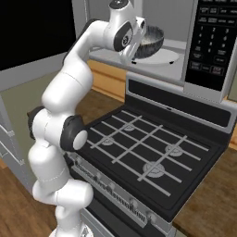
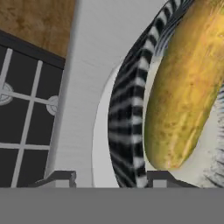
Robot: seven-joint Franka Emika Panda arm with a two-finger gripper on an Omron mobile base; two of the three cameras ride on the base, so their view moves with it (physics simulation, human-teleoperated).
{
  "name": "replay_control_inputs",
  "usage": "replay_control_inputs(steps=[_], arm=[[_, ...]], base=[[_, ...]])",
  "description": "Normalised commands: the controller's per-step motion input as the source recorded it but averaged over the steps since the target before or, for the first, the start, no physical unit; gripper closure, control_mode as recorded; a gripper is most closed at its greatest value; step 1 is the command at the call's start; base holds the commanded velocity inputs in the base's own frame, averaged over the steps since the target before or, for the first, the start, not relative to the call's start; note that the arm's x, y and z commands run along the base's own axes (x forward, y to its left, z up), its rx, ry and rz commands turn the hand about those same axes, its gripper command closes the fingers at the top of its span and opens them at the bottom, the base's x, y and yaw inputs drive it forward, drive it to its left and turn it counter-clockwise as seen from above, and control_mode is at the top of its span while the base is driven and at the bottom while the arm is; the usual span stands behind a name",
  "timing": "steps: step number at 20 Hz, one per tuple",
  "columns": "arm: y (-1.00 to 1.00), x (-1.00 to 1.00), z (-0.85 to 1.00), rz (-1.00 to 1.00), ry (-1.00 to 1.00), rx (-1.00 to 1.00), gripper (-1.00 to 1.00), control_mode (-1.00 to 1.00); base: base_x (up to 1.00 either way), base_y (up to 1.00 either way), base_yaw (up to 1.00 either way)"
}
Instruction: Pick the cucumber from the sink and place it in the bowl. Then pick the bowl and place it in the microwave. Then close the microwave door and press the start button.
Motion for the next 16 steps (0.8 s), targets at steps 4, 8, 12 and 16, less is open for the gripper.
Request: replay_control_inputs(steps=[4,8,12,16], arm=[[0.0,-0.02,0.0,0.0,-0.31,0.0,-1.0,-1.0],[0.25,-0.38,0.03,0.02,-0.52,-0.04,-1.0,-1.0],[0.18,-0.94,0.26,0.01,-0.36,0.01,-1.0,-1.0],[0.43,-1.0,0.07,0.02,-0.11,0.03,-1.0,-1.0]], base=[[0.0,0.0,0.0],[0.0,0.0,0.0],[0.0,0.0,0.0],[0.0,0.0,0.0]])
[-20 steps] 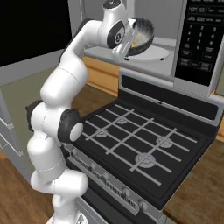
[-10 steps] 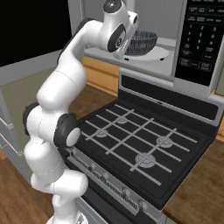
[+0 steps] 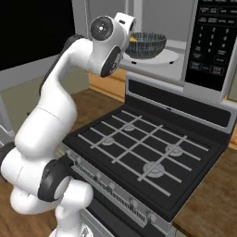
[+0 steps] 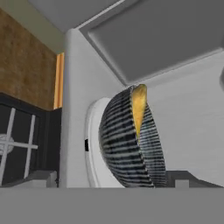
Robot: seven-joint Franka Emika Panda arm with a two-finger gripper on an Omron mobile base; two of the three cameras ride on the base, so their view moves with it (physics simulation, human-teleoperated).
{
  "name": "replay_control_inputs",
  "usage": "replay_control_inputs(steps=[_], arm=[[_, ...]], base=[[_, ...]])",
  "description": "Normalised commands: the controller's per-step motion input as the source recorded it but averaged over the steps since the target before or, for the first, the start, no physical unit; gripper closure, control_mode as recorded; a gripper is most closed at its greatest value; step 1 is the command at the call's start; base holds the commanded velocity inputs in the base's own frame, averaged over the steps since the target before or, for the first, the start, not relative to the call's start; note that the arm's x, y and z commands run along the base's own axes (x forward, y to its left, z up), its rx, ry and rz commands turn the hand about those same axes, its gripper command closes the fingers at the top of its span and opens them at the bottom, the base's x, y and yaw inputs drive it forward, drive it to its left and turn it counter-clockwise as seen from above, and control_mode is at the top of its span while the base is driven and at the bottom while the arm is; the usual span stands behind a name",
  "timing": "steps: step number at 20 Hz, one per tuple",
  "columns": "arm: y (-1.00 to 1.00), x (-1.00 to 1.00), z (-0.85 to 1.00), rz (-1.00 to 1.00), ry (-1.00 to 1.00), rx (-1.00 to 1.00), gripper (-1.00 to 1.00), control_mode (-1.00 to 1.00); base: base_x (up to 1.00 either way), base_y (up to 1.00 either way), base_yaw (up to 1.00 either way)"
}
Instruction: Pick the cucumber from the sink and place it in the bowl. Then pick the bowl and place it in the microwave. Then close the microwave door and press the start button.
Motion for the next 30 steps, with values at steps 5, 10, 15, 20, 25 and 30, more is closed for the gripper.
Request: replay_control_inputs(steps=[5,10,15,20,25,30], arm=[[0.67,-1.0,0.09,0.03,0.0,0.0,-1.0,-1.0],[0.71,-1.0,0.03,0.03,-0.16,-0.08,-1.0,-1.0],[0.79,-1.0,0.0,0.0,-0.18,-0.05,-1.0,-1.0],[0.73,-1.0,0.02,0.0,-0.06,-0.02,-1.0,-1.0],[0.57,-1.0,0.24,0.0,0.05,0.0,-1.0,-1.0],[0.62,-1.0,0.2,0.0,0.12,0.0,-1.0,-1.0]], base=[[0.0,0.0,0.0],[0.0,0.0,0.0],[0.0,0.0,0.0],[0.0,0.0,0.0],[0.0,0.0,0.0],[0.0,0.0,0.0]])
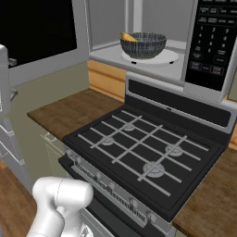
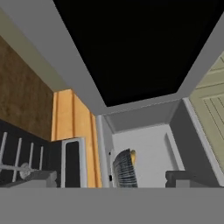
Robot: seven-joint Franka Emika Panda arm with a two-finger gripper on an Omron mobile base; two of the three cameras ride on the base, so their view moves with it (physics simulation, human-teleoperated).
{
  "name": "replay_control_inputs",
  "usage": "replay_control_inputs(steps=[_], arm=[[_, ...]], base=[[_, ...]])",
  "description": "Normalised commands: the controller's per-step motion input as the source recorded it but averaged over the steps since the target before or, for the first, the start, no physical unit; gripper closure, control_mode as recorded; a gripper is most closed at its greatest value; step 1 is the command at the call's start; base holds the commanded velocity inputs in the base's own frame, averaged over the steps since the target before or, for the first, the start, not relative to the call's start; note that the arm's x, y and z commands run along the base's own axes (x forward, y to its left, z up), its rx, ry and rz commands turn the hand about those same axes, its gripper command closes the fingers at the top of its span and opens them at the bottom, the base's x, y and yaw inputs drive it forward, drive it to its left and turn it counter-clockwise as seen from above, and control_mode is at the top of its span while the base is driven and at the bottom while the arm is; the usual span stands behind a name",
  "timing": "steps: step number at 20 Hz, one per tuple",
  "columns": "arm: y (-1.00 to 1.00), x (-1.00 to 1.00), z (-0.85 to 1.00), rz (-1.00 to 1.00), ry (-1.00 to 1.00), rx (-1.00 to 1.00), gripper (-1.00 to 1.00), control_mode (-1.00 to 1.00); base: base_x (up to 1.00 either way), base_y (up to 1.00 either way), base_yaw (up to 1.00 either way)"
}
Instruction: Pick the cucumber from the sink and place it in the bowl. Then pick the bowl and place it in the microwave. Then close the microwave door and press the start button.
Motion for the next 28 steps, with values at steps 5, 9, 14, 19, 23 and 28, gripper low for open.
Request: replay_control_inputs(steps=[5,9,14,19,23,28], arm=[[0.69,-0.94,0.0,0.0,0.01,0.0,-1.0,-1.0],[0.75,-0.57,0.0,0.0,0.0,0.0,-1.0,-1.0],[0.81,-0.17,-0.17,0.0,0.0,0.0,-1.0,-1.0],[0.73,0.09,-0.61,-0.04,-0.05,0.0,-1.0,-1.0],[0.94,0.36,-0.57,-0.07,-0.21,-0.09,-1.0,-1.0],[0.65,0.72,-0.27,-0.09,-0.08,-0.09,-1.0,-1.0]], base=[[0.0,0.0,0.0],[0.0,0.0,0.0],[0.0,0.0,0.0],[0.0,0.0,0.0],[0.0,0.0,0.0],[0.0,0.0,0.0]])
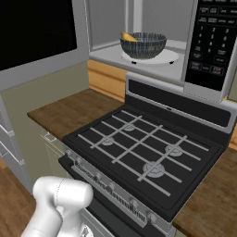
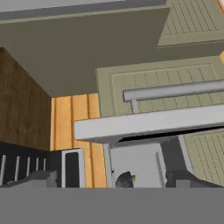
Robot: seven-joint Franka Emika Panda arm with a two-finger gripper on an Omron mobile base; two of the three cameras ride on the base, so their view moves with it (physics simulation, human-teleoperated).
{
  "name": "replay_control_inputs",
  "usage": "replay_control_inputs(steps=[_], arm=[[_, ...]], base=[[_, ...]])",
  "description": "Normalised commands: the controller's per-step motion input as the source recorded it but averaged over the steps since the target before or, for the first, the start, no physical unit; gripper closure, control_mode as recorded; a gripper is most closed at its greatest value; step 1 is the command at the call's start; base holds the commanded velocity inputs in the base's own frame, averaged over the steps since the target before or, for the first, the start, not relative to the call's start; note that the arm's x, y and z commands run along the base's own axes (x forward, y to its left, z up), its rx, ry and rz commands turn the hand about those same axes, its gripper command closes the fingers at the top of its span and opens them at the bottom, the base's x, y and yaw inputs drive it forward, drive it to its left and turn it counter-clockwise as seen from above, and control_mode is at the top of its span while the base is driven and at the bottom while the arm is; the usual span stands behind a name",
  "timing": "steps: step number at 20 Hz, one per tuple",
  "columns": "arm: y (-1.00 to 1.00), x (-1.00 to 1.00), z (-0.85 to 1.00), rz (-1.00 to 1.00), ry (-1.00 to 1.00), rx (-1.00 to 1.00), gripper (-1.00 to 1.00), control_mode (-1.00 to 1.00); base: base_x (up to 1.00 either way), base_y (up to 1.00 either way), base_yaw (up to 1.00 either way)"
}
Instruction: Pick the cucumber from the sink and place it in the bowl. Then pick the bowl and place it in the microwave. Then close the microwave door and press the start button.
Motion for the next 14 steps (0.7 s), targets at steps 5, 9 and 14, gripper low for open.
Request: replay_control_inputs(steps=[5,9,14], arm=[[0.61,0.8,-0.2,-0.08,0.0,-0.07,-1.0,-1.0],[0.64,0.69,-0.04,-0.06,-0.03,-0.08,-1.0,-1.0],[0.17,0.63,0.0,-0.07,-0.02,-0.01,-1.0,-1.0]], base=[[0.0,0.0,0.0],[0.0,0.0,0.0],[0.0,0.0,0.0]])
